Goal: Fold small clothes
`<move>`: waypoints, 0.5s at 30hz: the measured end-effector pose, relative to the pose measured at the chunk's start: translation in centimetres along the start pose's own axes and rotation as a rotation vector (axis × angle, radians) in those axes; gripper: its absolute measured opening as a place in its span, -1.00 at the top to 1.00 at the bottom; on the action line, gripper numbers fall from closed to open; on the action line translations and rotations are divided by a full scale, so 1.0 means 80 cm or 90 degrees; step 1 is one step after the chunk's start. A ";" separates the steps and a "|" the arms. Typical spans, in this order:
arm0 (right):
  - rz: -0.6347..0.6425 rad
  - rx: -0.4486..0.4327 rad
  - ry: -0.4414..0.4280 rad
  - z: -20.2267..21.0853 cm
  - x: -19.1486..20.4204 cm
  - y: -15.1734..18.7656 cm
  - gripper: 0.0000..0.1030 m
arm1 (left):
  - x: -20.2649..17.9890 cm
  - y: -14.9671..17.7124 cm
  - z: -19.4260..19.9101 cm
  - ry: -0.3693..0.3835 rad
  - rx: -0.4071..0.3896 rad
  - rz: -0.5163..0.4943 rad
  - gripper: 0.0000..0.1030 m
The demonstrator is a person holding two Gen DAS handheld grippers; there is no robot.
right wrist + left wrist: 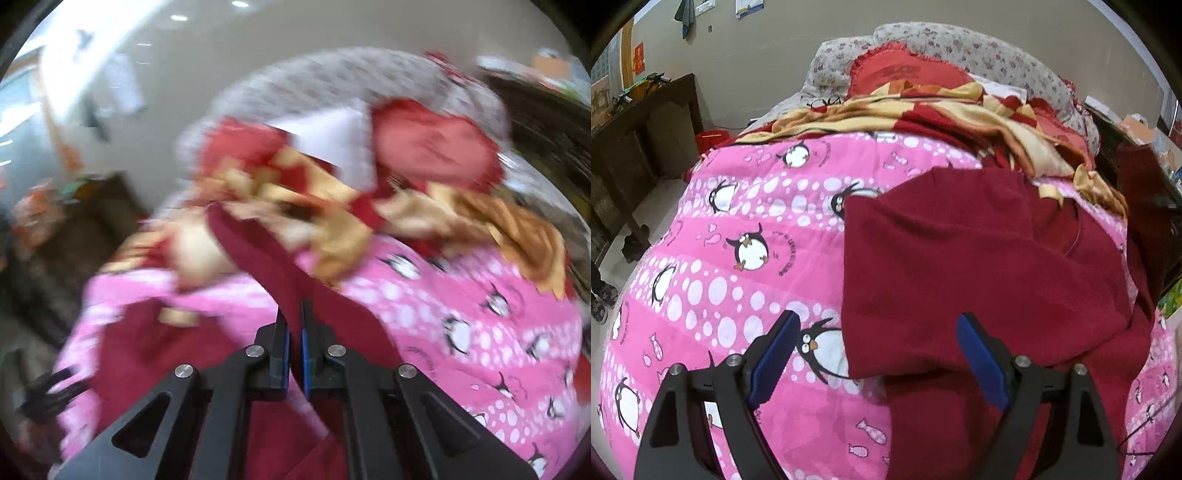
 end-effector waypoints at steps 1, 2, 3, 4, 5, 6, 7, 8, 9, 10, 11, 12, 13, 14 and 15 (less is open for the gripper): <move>0.030 -0.001 -0.042 0.023 0.019 0.002 0.60 | 0.000 -0.001 0.003 0.002 -0.004 0.000 -0.74; 0.058 -0.003 -0.081 0.041 0.038 0.004 0.60 | 0.000 -0.003 0.008 0.003 -0.009 0.002 -0.74; 0.094 -0.004 -0.121 0.061 0.060 0.006 0.60 | 0.001 -0.005 0.012 0.005 -0.014 0.003 -0.74; 0.132 -0.003 -0.154 0.077 0.083 0.008 0.60 | 0.003 -0.006 0.016 0.006 -0.018 0.005 -0.74; 0.176 0.001 -0.187 0.092 0.110 0.010 0.60 | 0.006 -0.008 0.023 0.008 -0.026 0.010 -0.74; 0.206 0.005 -0.210 0.099 0.130 0.012 0.60 | 0.009 -0.009 0.028 0.009 -0.033 0.015 -0.74; 0.245 0.013 -0.241 0.106 0.157 0.013 0.60 | 0.013 -0.010 0.033 0.010 -0.038 0.019 -0.74; 0.284 0.025 -0.271 0.107 0.186 0.015 0.60 | 0.019 -0.010 0.040 0.012 -0.045 0.027 -0.74; 0.312 0.033 -0.289 0.104 0.206 0.018 0.60 | 0.024 -0.011 0.044 0.013 -0.049 0.033 -0.74; 0.339 0.046 -0.308 0.097 0.225 0.020 0.60 | 0.030 -0.011 0.049 0.013 -0.054 0.040 -0.74; 0.371 0.072 -0.330 0.079 0.252 0.022 0.60 | 0.037 -0.010 0.054 0.013 -0.057 0.047 -0.74; 0.386 0.095 -0.340 0.062 0.268 0.023 0.60 | 0.044 -0.010 0.055 0.011 -0.059 0.052 -0.74; 0.395 0.126 -0.348 0.036 0.284 0.024 0.60 | 0.050 -0.010 0.057 0.007 -0.059 0.056 -0.74; 0.396 0.164 -0.352 0.003 0.299 0.027 0.60 | 0.057 -0.009 0.057 0.003 -0.059 0.061 -0.74; 0.393 0.192 -0.353 -0.023 0.306 0.029 0.60 | 0.060 -0.008 0.057 0.002 -0.058 0.065 -0.74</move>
Point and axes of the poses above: each gripper's, at about its wrist camera, not at the fingertips, and z roughly against the way its jaws point, x to its left, y to its underside, the point moved 6 cm from there along -z, roughly the way its jaws point, and after that the axes turned 15 degrees about x, right-handed, at the moved point
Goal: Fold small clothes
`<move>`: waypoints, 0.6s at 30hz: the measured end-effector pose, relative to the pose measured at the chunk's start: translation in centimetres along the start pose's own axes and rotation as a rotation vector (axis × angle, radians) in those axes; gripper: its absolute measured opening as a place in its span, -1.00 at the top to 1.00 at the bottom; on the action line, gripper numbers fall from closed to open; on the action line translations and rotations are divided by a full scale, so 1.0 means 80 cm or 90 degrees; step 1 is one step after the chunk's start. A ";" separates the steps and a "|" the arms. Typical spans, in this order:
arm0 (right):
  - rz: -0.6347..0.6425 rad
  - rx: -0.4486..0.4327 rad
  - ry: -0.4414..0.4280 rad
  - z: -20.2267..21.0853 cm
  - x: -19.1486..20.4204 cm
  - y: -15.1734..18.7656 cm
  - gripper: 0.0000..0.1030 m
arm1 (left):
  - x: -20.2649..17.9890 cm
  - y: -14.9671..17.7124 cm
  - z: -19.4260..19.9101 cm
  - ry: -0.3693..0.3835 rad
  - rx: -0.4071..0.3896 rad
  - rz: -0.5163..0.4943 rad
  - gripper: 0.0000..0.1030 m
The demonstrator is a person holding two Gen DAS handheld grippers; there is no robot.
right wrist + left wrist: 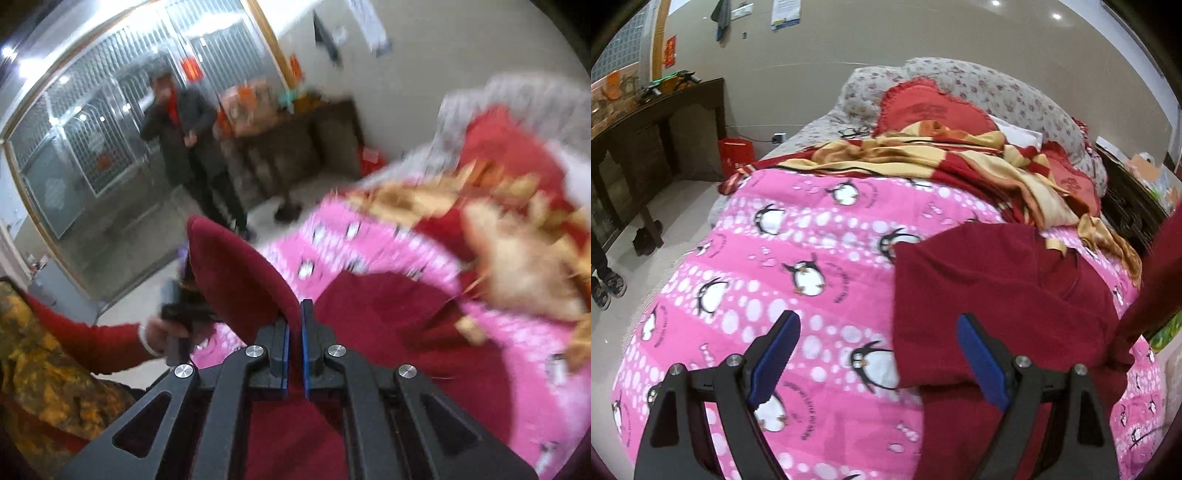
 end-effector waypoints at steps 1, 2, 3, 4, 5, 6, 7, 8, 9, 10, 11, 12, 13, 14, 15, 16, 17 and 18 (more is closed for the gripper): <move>-0.018 0.038 -0.002 -0.042 -0.017 -0.006 0.60 | 0.005 0.000 -0.001 0.000 0.002 0.006 -0.74; -0.033 0.071 0.008 -0.076 -0.033 -0.009 0.60 | 0.008 0.001 -0.002 0.001 0.005 0.010 -0.74; -0.045 0.096 0.021 -0.102 -0.048 -0.008 0.60 | 0.010 0.001 -0.005 0.003 0.007 0.013 -0.74; -0.065 0.126 0.045 -0.136 -0.070 -0.006 0.59 | 0.011 0.001 -0.007 0.007 0.010 0.014 -0.74; -0.091 0.143 0.075 -0.164 -0.093 -0.004 0.59 | 0.009 0.001 -0.010 0.008 0.013 0.011 -0.74; -0.115 0.145 0.093 -0.174 -0.110 -0.003 0.52 | 0.007 0.001 -0.013 0.009 0.015 0.007 -0.74; -0.159 0.138 0.113 -0.184 -0.136 -0.001 0.46 | 0.003 0.000 -0.015 0.011 0.016 0.000 -0.74; -0.202 0.121 0.121 -0.183 -0.159 0.000 0.33 | -0.003 -0.002 -0.018 0.013 0.017 -0.011 -0.74; -0.233 0.104 0.133 -0.178 -0.169 0.003 0.22 | -0.008 -0.003 -0.021 0.015 0.017 -0.019 -0.74; -0.270 0.078 0.147 -0.165 -0.180 0.007 0.21 | -0.015 -0.005 -0.025 0.018 0.017 -0.029 -0.74; -0.293 0.048 0.140 -0.149 -0.185 0.011 0.18 | -0.024 -0.007 -0.029 0.021 0.016 -0.039 -0.74; -0.301 0.025 0.139 -0.135 -0.184 0.016 0.10 | -0.031 -0.010 -0.033 0.023 0.015 -0.046 -0.74; -0.306 -0.004 0.155 -0.112 -0.183 0.023 0.06 | -0.038 -0.012 -0.038 0.024 0.015 -0.053 -0.74; -0.308 -0.026 0.177 -0.091 -0.179 0.034 0.02 | -0.048 -0.016 -0.047 0.024 0.021 -0.064 -0.74; -0.308 -0.039 0.189 -0.077 -0.176 0.043 0.02 | -0.054 -0.019 -0.053 0.024 0.026 -0.071 -0.74; -0.308 -0.051 0.200 -0.058 -0.170 0.058 0.02 | -0.064 -0.023 -0.061 0.023 0.031 -0.080 -0.74; -0.306 -0.060 0.217 -0.041 -0.164 0.075 0.02 | -0.071 -0.028 -0.067 0.022 0.031 -0.085 -0.74; -0.304 -0.064 0.234 -0.029 -0.151 0.082 0.02 | -0.076 -0.032 -0.071 0.020 0.029 -0.089 -0.74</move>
Point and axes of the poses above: each gripper's, at about its wrist camera, not at the fingertips, and z roughly against the way its jaws point, x to its left, y to its underside, the point moved 6 cm from there along -z, roughly the way its jaws point, and after that the axes turned 15 degrees about x, right-handed, at the moved point
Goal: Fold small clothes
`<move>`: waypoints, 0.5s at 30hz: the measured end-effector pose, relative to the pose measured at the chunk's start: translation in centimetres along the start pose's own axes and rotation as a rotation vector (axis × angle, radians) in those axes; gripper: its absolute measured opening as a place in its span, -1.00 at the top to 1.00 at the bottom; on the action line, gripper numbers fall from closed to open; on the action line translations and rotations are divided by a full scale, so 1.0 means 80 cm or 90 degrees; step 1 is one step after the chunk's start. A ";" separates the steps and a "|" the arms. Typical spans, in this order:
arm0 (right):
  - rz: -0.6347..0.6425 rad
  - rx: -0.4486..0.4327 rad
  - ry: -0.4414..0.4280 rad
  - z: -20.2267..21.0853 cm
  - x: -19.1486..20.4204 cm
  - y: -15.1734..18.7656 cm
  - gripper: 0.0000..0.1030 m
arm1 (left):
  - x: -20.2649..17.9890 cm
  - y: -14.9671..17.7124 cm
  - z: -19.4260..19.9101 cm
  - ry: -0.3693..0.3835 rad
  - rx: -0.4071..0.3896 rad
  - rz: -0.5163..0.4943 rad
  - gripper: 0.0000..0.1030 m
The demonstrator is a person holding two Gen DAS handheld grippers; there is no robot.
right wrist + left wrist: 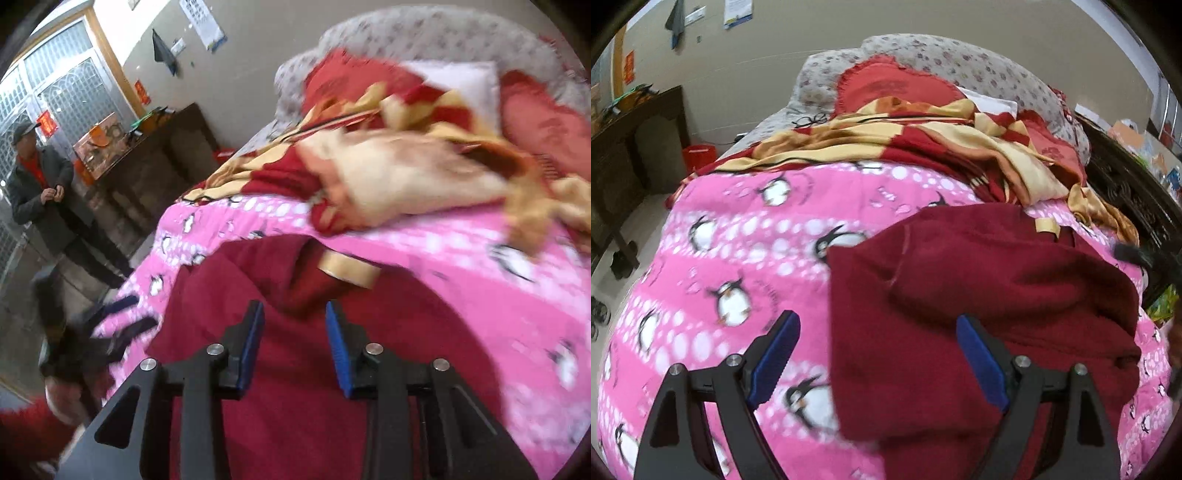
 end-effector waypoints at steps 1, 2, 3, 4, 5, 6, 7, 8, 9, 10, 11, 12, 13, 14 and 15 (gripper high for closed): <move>0.004 -0.008 0.024 0.017 -0.007 0.019 0.02 | -0.004 -0.006 -0.004 -0.003 -0.003 -0.004 -0.74; 0.009 -0.011 0.050 0.033 -0.014 0.040 0.02 | -0.008 -0.012 -0.010 -0.011 -0.001 -0.008 -0.74; 0.012 -0.014 0.075 0.043 -0.017 0.058 0.02 | -0.010 -0.017 -0.015 -0.016 0.003 -0.010 -0.74; 0.010 -0.019 0.096 0.051 -0.021 0.075 0.02 | -0.011 -0.022 -0.021 -0.019 0.009 -0.011 -0.74; 0.002 -0.023 0.111 0.058 -0.026 0.093 0.02 | -0.013 -0.027 -0.027 -0.019 0.014 -0.010 -0.74; -0.004 -0.021 0.113 0.072 -0.034 0.112 0.02 | -0.013 -0.031 -0.034 -0.021 0.020 -0.003 -0.74; -0.010 -0.009 0.117 0.073 -0.037 0.130 0.02 | -0.013 -0.035 -0.039 -0.020 0.024 0.003 -0.74; -0.010 0.003 0.125 0.071 -0.038 0.145 0.02 | -0.014 -0.038 -0.043 -0.015 0.028 0.011 -0.74; -0.004 0.010 0.131 0.067 -0.035 0.153 0.02 | -0.015 -0.041 -0.046 -0.010 0.031 0.015 -0.74; 0.006 0.017 0.138 0.057 -0.031 0.158 0.02 | -0.017 -0.043 -0.048 -0.003 0.037 0.018 -0.58; 0.018 0.028 0.156 0.047 -0.029 0.162 0.02 | -0.021 -0.044 -0.049 0.005 0.039 0.015 -0.40; 0.028 0.038 0.192 0.036 -0.030 0.164 0.03 | -0.026 -0.046 -0.050 0.013 0.044 0.007 0.17; 0.035 0.043 0.219 0.032 -0.034 0.166 0.02 | -0.032 -0.046 -0.052 0.015 0.057 -0.002 0.45; 0.044 0.049 0.248 0.023 -0.037 0.167 0.11 | -0.033 -0.046 -0.052 0.004 0.063 -0.004 0.47; 0.044 0.054 0.260 0.019 -0.038 0.166 0.39 | -0.034 -0.046 -0.048 0.002 0.060 -0.004 0.62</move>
Point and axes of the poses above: each gripper's, at about its wrist camera, not at the fingertips, and z roughly against the way its jaws point, x to its left, y to its underside, the point moved 6 cm from there along -z, roughly the way its jaws point, and after that the axes turned 15 degrees about x, right-handed, at the moved point
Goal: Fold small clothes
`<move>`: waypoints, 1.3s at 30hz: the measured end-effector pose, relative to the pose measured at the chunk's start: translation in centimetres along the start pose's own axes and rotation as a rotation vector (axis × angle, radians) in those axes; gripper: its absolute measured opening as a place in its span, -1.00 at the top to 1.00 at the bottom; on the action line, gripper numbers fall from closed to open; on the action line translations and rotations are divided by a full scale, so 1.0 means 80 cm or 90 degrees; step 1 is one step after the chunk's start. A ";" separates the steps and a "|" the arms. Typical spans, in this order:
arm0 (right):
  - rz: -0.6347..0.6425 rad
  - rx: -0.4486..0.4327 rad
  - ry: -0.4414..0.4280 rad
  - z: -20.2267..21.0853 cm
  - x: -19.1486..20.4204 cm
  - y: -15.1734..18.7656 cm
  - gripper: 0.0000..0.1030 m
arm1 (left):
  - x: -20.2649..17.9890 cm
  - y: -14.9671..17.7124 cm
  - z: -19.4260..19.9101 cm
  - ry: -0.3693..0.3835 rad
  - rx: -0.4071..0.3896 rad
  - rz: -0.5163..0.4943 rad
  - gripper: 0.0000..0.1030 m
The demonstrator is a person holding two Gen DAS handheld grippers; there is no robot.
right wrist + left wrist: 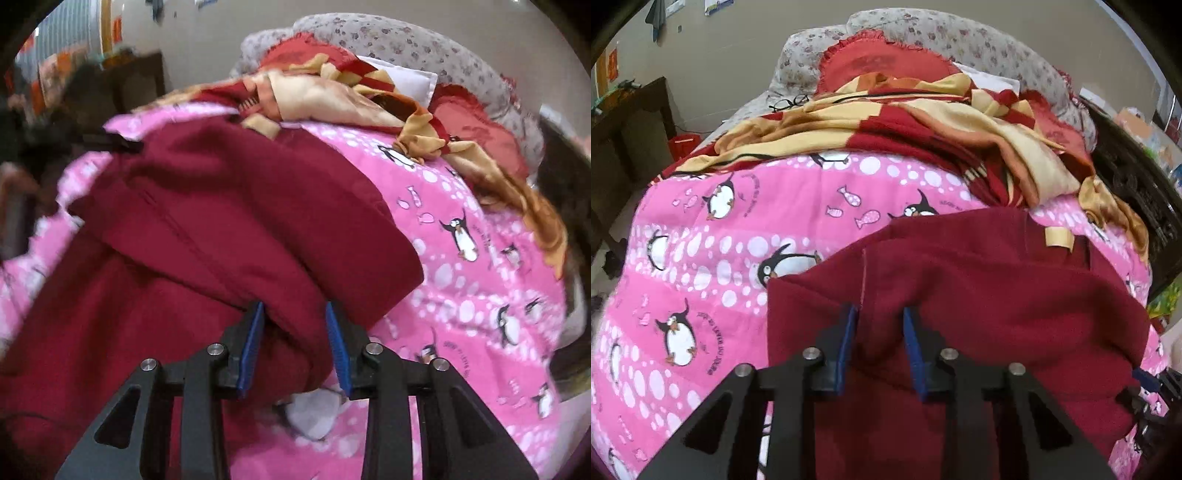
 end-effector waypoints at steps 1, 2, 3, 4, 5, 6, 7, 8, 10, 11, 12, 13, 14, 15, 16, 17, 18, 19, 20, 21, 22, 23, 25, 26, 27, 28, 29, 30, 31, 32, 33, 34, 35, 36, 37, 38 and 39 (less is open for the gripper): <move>-0.008 -0.004 -0.006 0.003 -0.001 -0.001 0.45 | 0.000 0.001 0.006 0.007 -0.002 -0.002 0.70; -0.023 -0.020 -0.019 0.014 -0.005 -0.003 0.49 | 0.000 0.003 0.013 0.016 0.000 -0.004 0.70; -0.032 -0.033 -0.030 0.025 -0.009 -0.002 0.51 | 0.004 0.007 0.023 0.030 0.001 -0.001 0.71; -0.041 -0.049 -0.049 0.040 -0.011 -0.001 0.51 | 0.008 0.011 0.032 0.045 0.000 0.003 0.71; -0.049 -0.068 -0.075 0.059 -0.012 0.002 0.51 | 0.012 0.018 0.041 0.064 0.003 0.006 0.71; -0.052 -0.079 -0.089 0.069 -0.011 0.002 0.51 | 0.015 0.025 0.047 0.073 0.009 0.011 0.71; -0.051 -0.085 -0.101 0.078 -0.012 0.007 0.51 | 0.020 0.032 0.049 0.073 0.015 0.017 0.71; -0.043 -0.085 -0.121 0.085 -0.011 0.016 0.51 | 0.024 0.043 0.046 0.064 0.024 0.020 0.71; -0.029 -0.063 -0.125 0.076 -0.006 0.025 0.49 | 0.023 0.059 0.030 0.042 0.040 0.007 0.70; -0.030 -0.045 -0.110 0.066 -0.006 0.032 0.42 | 0.022 0.064 0.020 0.031 0.051 0.003 0.70; -0.039 -0.026 -0.103 0.053 -0.008 0.038 0.33 | 0.021 0.070 0.008 0.024 0.065 0.003 0.70; -0.054 -0.015 -0.113 0.044 -0.012 0.042 0.31 | 0.020 0.073 0.004 0.021 0.066 0.003 0.70; -0.080 -0.010 -0.138 0.041 -0.018 0.044 0.26 | 0.019 0.074 0.004 0.014 0.058 -0.001 0.70; -0.109 -0.018 -0.169 0.044 -0.026 0.045 0.18 | 0.019 0.074 0.006 0.009 0.053 -0.004 0.69; -0.136 -0.042 -0.194 0.053 -0.036 0.045 0.11 | 0.019 0.074 0.007 0.007 0.050 -0.004 0.68; -0.169 -0.076 -0.214 0.065 -0.050 0.043 -0.10 | 0.019 0.074 0.008 0.007 0.049 -0.002 0.68; -0.194 -0.095 -0.224 0.070 -0.060 0.041 -0.37 | 0.019 0.075 0.006 0.006 0.050 0.000 0.68; -0.220 -0.106 -0.231 0.071 -0.071 0.036 -0.49 | 0.019 0.075 0.005 0.005 0.052 0.002 0.67; -0.250 -0.112 -0.236 0.066 -0.083 0.030 -0.59 | 0.019 0.076 0.003 0.003 0.053 0.004 0.67; -0.273 -0.109 -0.242 0.054 -0.091 0.021 -0.59 | 0.018 0.077 0.002 0.001 0.054 0.007 0.67; -0.289 -0.091 -0.249 0.035 -0.096 0.010 -0.59 | 0.018 0.078 0.000 -0.002 0.056 0.010 0.67; -0.298 -0.067 -0.254 0.015 -0.097 0.003 -0.59 | 0.018 0.080 -0.001 -0.005 0.058 0.013 0.67; -0.308 -0.011 -0.264 -0.024 -0.097 -0.008 -0.59 | 0.020 0.080 -0.003 -0.009 0.058 0.016 0.67; -0.310 0.011 -0.271 -0.041 -0.094 -0.014 -0.53 | 0.021 0.081 -0.004 -0.010 0.059 0.017 0.67; -0.315 0.009 -0.259 -0.046 -0.094 -0.018 -0.31 | 0.021 0.081 -0.003 -0.009 0.059 0.018 0.67; -0.317 -0.008 -0.241 -0.041 -0.096 -0.022 -0.08 | 0.022 0.082 -0.003 -0.009 0.058 0.018 0.67; -0.309 -0.033 -0.233 -0.030 -0.098 -0.028 0.33 | 0.021 0.084 -0.002 -0.008 0.056 0.016 0.67; -0.302 -0.051 -0.225 -0.019 -0.099 -0.031 0.40 | 0.021 0.084 -0.002 -0.008 0.054 0.014 0.64; -0.291 -0.081 -0.206 -0.003 -0.100 -0.035 0.41 | 0.020 0.085 -0.003 -0.008 0.053 0.013 0.60; -0.279 -0.106 -0.176 0.009 -0.101 -0.038 0.43 | 0.020 0.086 -0.005 -0.006 0.054 0.013 0.59; -0.272 -0.115 -0.156 0.012 -0.102 -0.040 0.43 | 0.019 0.087 -0.009 -0.004 0.057 0.015 0.57; -0.261 -0.113 -0.131 0.010 -0.101 -0.044 0.43 | 0.018 0.088 -0.013 -0.004 0.059 0.018 0.56; -0.248 -0.097 -0.098 -0.002 -0.100 -0.046 0.43 | 0.016 0.089 -0.016 -0.003 0.058 0.021 0.55; -0.244 -0.079 -0.078 -0.015 -0.103 -0.049 0.43 | 0.015 0.088 -0.017 -0.004 0.054 0.021 0.53; -0.247 -0.058 -0.071 -0.030 -0.105 -0.047 0.43 | 0.014 0.088 -0.018 -0.007 0.050 0.018 0.52; -0.259 -0.053 -0.078 -0.038 -0.107 -0.045 0.42 | 0.013 0.088 -0.018 -0.011 0.050 0.015 0.52; -0.270 -0.059 -0.083 -0.034 -0.111 -0.044 0.31 | 0.013 0.088 -0.018 -0.012 0.050 0.013 0.52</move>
Point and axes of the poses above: each gripper's, at about its wrist camera, not at the fingertips, and z roughly against the way its jaws point, x to its left, y to its underside, the point moved 6 cm from there along -z, roughly the way its jaws point, and after that the axes turned 15 degrees about x, right-handed, at the moved point
